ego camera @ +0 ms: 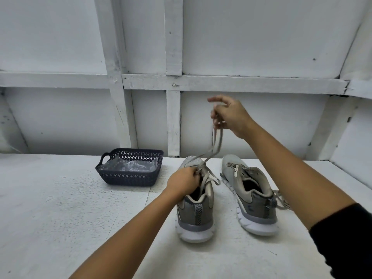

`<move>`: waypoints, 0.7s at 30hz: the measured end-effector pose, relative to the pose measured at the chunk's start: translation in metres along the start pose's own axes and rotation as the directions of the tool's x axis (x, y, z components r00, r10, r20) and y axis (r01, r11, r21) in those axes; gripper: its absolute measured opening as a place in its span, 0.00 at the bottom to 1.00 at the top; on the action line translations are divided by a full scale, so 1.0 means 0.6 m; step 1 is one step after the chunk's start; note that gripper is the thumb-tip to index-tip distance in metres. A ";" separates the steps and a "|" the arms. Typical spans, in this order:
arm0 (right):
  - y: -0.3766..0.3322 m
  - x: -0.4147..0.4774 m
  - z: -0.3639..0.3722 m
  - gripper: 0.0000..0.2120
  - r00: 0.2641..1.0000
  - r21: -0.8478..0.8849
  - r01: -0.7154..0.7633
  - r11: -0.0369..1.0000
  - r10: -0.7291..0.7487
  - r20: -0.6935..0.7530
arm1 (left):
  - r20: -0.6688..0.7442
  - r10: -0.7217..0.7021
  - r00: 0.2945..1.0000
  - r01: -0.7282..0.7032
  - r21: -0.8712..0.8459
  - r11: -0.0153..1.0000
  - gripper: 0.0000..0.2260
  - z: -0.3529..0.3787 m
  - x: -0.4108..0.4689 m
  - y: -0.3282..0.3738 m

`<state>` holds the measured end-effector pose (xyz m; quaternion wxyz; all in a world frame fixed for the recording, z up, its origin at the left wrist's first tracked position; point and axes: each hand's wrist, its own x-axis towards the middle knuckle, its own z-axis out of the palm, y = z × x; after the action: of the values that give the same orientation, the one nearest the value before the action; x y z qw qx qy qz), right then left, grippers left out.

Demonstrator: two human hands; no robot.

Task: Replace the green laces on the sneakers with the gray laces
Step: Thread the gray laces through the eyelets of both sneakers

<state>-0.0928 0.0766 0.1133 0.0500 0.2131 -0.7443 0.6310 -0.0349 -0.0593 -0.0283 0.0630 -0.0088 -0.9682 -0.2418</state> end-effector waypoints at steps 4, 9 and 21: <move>0.044 -0.019 -0.016 0.15 0.965 -0.656 -0.062 0.752 0.214 0.154 | -0.087 0.014 0.996 -0.027 -0.150 0.988 0.12 -0.013 -0.001 -0.013; 0.071 -0.047 -0.010 0.16 0.895 -0.917 0.139 0.373 0.350 0.278 | -0.196 0.122 0.973 -0.169 -0.241 0.956 0.11 -0.070 -0.011 0.000; 0.108 -0.059 0.052 0.04 0.905 -0.565 0.059 0.823 0.195 0.378 | -0.306 0.242 0.921 -0.357 -0.414 0.837 0.06 -0.141 -0.019 0.030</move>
<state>-0.0796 0.0628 0.0354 -0.0737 0.2918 -0.8972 0.3232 -0.0125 -0.0830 0.0526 0.2136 -0.1464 -0.8540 -0.4512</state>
